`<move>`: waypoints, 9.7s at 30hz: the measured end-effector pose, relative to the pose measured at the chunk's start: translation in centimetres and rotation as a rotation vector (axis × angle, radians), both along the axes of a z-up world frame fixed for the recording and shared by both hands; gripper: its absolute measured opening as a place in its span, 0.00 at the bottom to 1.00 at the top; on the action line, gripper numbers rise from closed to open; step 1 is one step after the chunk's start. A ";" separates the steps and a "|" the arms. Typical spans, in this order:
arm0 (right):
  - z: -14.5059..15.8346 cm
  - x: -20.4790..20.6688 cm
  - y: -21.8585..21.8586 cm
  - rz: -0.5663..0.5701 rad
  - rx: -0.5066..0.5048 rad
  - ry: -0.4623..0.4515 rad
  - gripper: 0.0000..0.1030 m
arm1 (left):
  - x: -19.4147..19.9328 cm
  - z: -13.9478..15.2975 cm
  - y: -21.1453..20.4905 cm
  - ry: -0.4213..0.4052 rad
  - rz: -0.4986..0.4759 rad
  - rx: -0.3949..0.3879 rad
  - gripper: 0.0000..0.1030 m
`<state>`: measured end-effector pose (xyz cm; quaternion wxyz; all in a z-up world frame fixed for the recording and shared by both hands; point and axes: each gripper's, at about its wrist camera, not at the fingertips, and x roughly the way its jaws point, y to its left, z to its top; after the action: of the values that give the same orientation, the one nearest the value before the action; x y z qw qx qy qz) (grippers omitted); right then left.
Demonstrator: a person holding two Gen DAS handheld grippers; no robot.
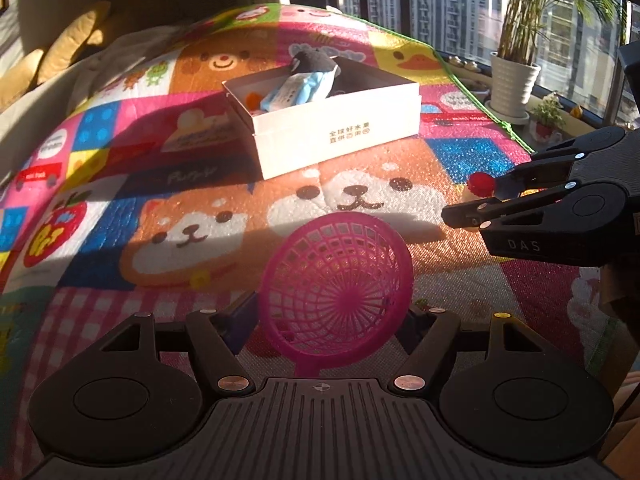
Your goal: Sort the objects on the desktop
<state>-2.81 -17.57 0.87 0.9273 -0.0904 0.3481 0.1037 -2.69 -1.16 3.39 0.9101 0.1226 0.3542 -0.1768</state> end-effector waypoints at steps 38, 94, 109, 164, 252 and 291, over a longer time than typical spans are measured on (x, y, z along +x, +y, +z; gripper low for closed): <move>7.8 19.8 -7.6 -0.081 0.232 -0.060 0.25 | 22.8 6.5 0.3 -0.122 0.127 -0.336 0.97; 4.7 15.3 -10.7 -0.337 0.221 -0.081 0.95 | 15.6 -1.1 0.0 -0.047 0.033 -0.313 1.00; 1.4 20.9 -8.2 -0.214 0.532 0.108 1.00 | 18.0 -1.6 -1.5 0.016 0.013 -0.296 1.00; -3.4 9.8 1.0 -0.242 0.111 -0.023 1.00 | 10.9 -3.2 2.4 -0.046 0.392 -0.096 1.00; -3.4 9.7 1.1 -0.242 0.106 -0.023 1.00 | 11.0 -3.1 2.5 -0.044 0.391 -0.101 1.00; -3.4 9.7 1.0 -0.243 0.107 -0.023 1.00 | 11.0 -3.1 2.5 -0.044 0.391 -0.101 1.00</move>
<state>6.88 -16.56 -2.52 0.9405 0.0007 0.3397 0.0081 8.29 1.34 0.27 0.9396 0.0094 0.3421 -0.0118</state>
